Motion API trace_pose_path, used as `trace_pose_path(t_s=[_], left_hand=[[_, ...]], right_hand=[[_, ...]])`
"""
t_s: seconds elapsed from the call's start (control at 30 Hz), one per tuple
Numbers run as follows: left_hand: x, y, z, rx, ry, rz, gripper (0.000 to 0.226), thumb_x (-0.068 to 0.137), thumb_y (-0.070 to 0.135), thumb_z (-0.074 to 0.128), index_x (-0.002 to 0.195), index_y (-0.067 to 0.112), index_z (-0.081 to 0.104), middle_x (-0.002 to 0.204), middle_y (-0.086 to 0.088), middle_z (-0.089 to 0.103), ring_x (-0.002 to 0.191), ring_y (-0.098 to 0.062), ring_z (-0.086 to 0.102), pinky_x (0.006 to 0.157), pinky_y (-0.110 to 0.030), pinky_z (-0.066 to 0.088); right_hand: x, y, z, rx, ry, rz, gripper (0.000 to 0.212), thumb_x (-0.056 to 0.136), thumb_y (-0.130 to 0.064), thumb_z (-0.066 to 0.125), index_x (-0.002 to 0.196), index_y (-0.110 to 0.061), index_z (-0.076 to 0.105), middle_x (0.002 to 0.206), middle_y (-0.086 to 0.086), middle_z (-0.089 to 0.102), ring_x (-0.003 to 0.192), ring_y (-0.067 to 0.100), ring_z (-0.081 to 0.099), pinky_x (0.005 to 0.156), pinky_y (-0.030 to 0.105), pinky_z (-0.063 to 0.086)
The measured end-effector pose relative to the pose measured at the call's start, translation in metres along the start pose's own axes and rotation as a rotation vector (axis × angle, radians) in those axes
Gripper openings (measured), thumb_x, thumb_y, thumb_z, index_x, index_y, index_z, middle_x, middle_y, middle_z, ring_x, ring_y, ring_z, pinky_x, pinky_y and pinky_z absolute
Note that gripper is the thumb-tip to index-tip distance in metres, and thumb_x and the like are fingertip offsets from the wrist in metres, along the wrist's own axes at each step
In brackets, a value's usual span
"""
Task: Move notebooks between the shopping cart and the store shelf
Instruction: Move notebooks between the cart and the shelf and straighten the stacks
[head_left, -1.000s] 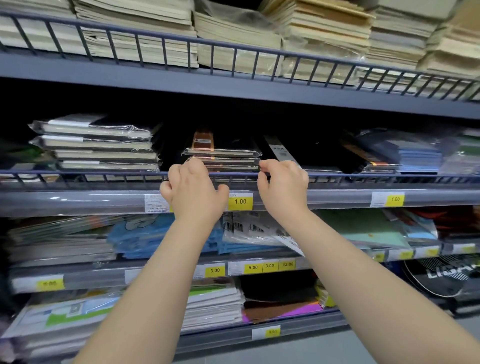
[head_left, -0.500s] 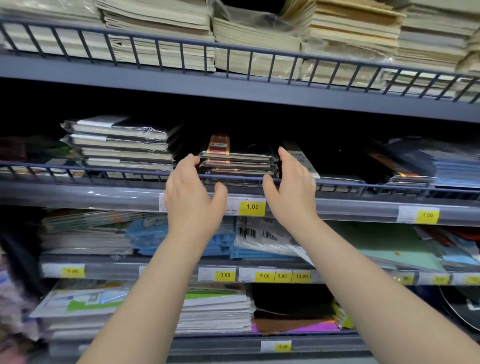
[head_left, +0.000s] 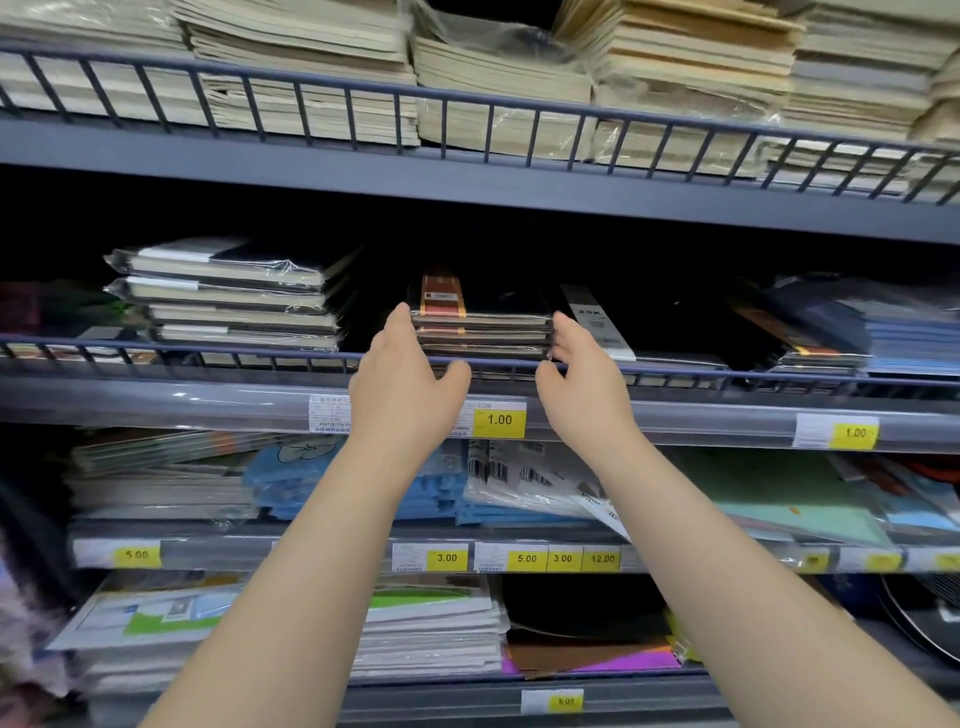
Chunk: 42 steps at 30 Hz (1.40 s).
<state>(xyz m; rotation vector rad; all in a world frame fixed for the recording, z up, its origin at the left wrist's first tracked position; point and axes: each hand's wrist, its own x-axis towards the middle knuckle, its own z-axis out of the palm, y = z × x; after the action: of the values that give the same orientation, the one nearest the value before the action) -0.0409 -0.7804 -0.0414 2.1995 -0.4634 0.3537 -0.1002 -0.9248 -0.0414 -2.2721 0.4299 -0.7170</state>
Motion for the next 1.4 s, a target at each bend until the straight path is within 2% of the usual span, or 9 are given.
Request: trace_pose_path(t_s=[0.13, 0.27, 0.5, 0.67, 0.83, 0.93, 1.07, 1.23, 1.4], left_hand=[[0.008, -0.001, -0.002, 0.265, 0.049, 0.031, 0.073, 0.088, 0.031, 0.057, 0.145, 0.005, 0.020, 0.112, -0.009, 0.058, 0.097, -0.029, 0.055, 0.080, -0.038, 0.035], [0.014, -0.006, -0.006, 0.298, 0.036, 0.083, 0.056, 0.088, 0.026, 0.054, 0.133, 0.005, 0.028, 0.083, -0.005, 0.059, 0.076, -0.027, 0.053, 0.071, -0.035, 0.035], [0.016, -0.007, -0.010, 0.172, -0.020, 0.093, 0.050, 0.085, 0.021, 0.057, 0.127, 0.008, 0.034, 0.072, -0.004, 0.052, 0.073, -0.028, 0.054, 0.061, -0.033, 0.037], [0.016, -0.011, -0.011, 0.184, -0.069, 0.133, 0.058, 0.082, 0.021, 0.058, 0.133, 0.009, 0.032, 0.090, -0.010, 0.059, 0.084, -0.030, 0.056, 0.069, -0.038, 0.044], [0.010, -0.026, -0.030, -0.124, -0.287, 0.149, 0.083, 0.088, 0.027, 0.060, 0.152, 0.021, 0.007, 0.151, -0.004, 0.034, 0.134, -0.023, 0.039, 0.105, -0.038, 0.038], [0.001, -0.045, -0.053, -0.185, -0.054, 0.224, 0.062, 0.087, 0.020, 0.060, 0.143, 0.021, 0.035, 0.133, 0.002, 0.053, 0.119, -0.012, 0.050, 0.097, -0.028, 0.041], [-0.005, -0.091, -0.090, -0.056, 0.299, 0.301, 0.039, 0.084, 0.013, 0.059, 0.122, 0.010, 0.055, 0.113, -0.002, 0.057, 0.108, -0.022, 0.053, 0.095, -0.028, 0.037], [-0.001, -0.151, -0.111, 0.228, 0.407, 0.282, 0.068, 0.087, 0.023, 0.047, 0.147, 0.001, 0.026, 0.155, -0.020, 0.022, 0.143, -0.034, 0.021, 0.114, -0.046, 0.021], [0.018, -0.173, -0.111, 0.269, 0.313, 0.155, 0.069, 0.094, 0.030, 0.035, 0.153, 0.017, 0.003, 0.160, -0.015, -0.002, 0.147, -0.032, 0.007, 0.116, -0.053, 0.012]], right_hand=[[0.000, 0.002, 0.005, -0.036, 0.039, -0.019, 0.056, 0.096, -0.013, 0.045, 0.149, -0.021, 0.026, 0.145, -0.001, 0.045, 0.133, 0.019, 0.042, 0.108, 0.032, 0.036], [-0.001, 0.001, 0.014, -0.194, 0.112, -0.063, 0.055, 0.095, -0.019, 0.045, 0.147, -0.017, 0.029, 0.103, 0.004, 0.058, 0.113, 0.030, 0.052, 0.104, 0.051, 0.039], [-0.006, 0.005, 0.006, -0.096, 0.138, -0.030, 0.051, 0.095, -0.017, 0.049, 0.145, -0.021, 0.036, 0.137, 0.001, 0.052, 0.119, 0.018, 0.052, 0.092, 0.021, 0.036], [-0.003, 0.006, 0.020, -0.115, 0.208, -0.049, 0.050, 0.090, -0.017, 0.049, 0.139, -0.020, 0.041, 0.130, 0.002, 0.055, 0.124, 0.025, 0.048, 0.103, 0.047, 0.043], [-0.018, -0.017, 0.024, -0.190, 0.428, -0.153, 0.060, 0.085, -0.007, 0.055, 0.142, -0.010, 0.034, 0.140, 0.011, 0.039, 0.131, 0.025, 0.036, 0.108, 0.039, 0.032], [-0.027, -0.042, 0.040, -0.211, 0.407, -0.373, 0.059, 0.081, -0.009, 0.056, 0.138, -0.009, 0.040, 0.136, 0.012, 0.044, 0.127, 0.025, 0.037, 0.106, 0.040, 0.031], [-0.036, -0.074, 0.076, -0.241, 0.277, -0.539, 0.058, 0.082, -0.012, 0.057, 0.138, -0.009, 0.042, 0.139, 0.010, 0.046, 0.129, 0.023, 0.037, 0.108, 0.039, 0.030], [-0.042, -0.091, 0.119, -0.532, 0.169, -0.733, 0.064, 0.085, -0.030, 0.046, 0.144, -0.008, 0.034, 0.151, 0.011, 0.037, 0.139, 0.023, 0.021, 0.114, 0.041, 0.015], [-0.024, -0.106, 0.138, -0.696, 0.185, -0.802, 0.069, 0.085, -0.035, 0.046, 0.146, -0.009, 0.028, 0.154, 0.010, 0.031, 0.142, 0.024, 0.017, 0.116, 0.047, 0.013]])
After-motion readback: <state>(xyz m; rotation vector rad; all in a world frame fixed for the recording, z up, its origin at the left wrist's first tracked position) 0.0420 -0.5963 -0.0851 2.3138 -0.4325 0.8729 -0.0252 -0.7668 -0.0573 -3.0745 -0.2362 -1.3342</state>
